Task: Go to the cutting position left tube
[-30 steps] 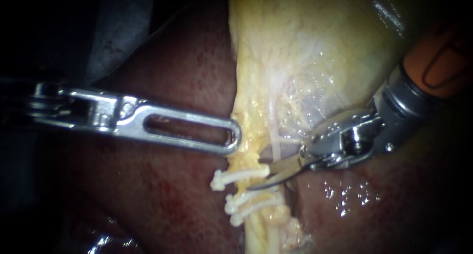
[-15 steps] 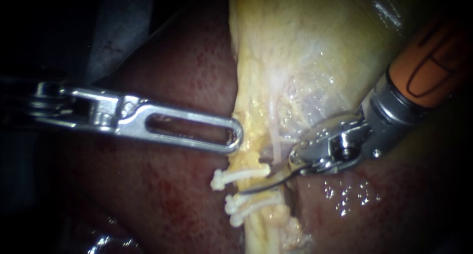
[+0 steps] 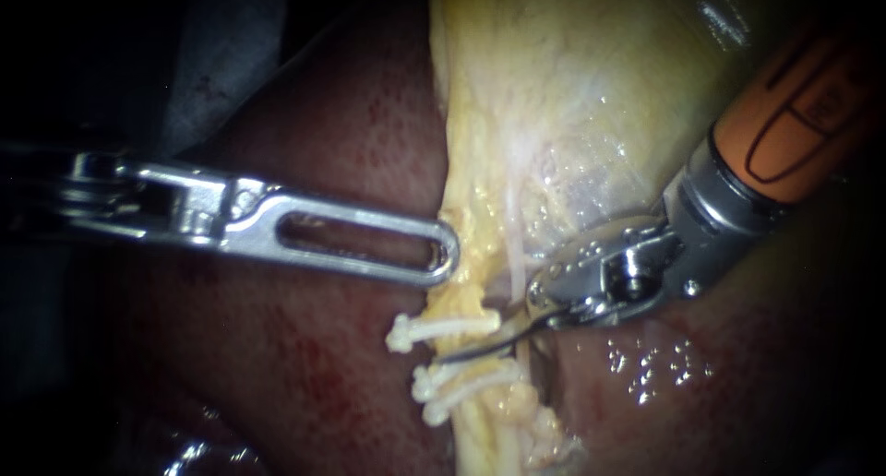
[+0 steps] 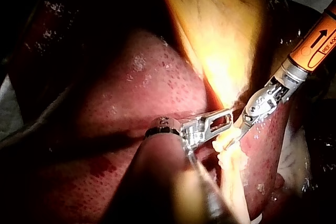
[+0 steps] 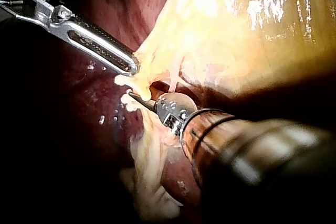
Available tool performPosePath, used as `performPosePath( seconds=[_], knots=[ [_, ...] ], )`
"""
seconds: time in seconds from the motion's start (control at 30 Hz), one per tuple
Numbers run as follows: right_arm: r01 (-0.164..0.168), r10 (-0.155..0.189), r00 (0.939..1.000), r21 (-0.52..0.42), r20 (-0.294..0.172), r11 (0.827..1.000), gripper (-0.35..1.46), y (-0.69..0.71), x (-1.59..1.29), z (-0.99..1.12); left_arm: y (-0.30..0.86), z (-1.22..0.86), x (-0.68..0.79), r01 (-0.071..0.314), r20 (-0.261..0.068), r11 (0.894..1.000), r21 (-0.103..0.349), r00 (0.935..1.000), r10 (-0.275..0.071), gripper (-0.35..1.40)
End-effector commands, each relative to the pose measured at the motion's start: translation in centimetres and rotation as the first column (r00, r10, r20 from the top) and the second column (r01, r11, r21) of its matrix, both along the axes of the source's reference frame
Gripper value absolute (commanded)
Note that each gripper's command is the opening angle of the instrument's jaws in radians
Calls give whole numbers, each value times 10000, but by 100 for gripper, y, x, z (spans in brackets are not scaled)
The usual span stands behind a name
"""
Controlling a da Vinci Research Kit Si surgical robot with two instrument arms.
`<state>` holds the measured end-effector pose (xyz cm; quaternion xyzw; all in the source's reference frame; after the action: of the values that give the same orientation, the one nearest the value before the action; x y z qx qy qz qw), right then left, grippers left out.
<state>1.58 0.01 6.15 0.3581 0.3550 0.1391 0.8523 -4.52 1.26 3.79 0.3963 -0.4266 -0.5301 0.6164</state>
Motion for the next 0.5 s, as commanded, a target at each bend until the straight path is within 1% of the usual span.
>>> performPosePath(
  seconds=[0.03, 0.5],
  knots=[
    [-4, 4, 10000, -8, 4, 10000, 10, 0, 0, 0, 0, 0, 0, 6, -4, 10000, 2, 10000, -6, -35],
    [12, -12, 10000, -13, -3, 10000, 10, 0, 1, 1, 0, 0, -1, -12, 7, 10000, 9, 10000, 12, -35]
  ],
)
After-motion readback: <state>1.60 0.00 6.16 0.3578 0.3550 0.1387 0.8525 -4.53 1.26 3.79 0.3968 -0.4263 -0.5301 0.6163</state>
